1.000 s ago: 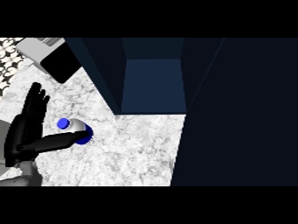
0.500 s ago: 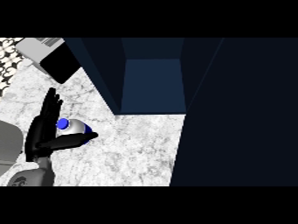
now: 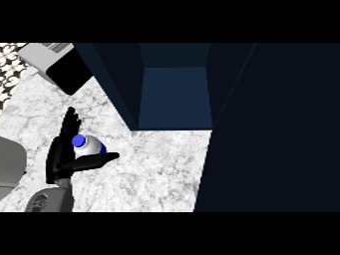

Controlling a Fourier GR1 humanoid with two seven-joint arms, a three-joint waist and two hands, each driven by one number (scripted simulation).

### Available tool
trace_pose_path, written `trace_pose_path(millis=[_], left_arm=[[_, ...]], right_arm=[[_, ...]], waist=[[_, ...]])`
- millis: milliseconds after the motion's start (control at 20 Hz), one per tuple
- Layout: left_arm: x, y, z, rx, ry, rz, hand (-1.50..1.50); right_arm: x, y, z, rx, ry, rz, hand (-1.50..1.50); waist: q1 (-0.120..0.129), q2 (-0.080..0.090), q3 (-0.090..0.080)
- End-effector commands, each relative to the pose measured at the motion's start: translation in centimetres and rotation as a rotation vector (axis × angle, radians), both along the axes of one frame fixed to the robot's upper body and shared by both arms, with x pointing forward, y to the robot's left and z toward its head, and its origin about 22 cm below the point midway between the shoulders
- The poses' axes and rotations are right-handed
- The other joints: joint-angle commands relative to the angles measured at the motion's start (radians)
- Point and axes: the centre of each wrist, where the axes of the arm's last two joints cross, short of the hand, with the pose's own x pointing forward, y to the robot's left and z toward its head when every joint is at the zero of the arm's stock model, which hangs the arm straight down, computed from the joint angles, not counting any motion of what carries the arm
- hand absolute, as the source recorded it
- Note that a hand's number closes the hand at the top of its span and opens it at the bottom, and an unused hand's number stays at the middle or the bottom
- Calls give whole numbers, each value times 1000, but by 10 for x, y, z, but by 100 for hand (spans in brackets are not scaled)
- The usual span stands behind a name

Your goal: Pick up the bottled water, place it into the cabinet and close the cabinet

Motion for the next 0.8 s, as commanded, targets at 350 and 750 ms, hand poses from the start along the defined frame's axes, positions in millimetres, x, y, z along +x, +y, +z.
trace_pose_path(millis=[350,750], left_arm=[[-11,14,-42,29,15,55,-150],[-23,20,-62,-31,-2,41,-150]], right_arm=[[-27,-8,21,-14,-58,-18,-150],[-14,-8,11,-44,-62,-7,-150]], waist=[[0,-1,0],[5,0,1]])
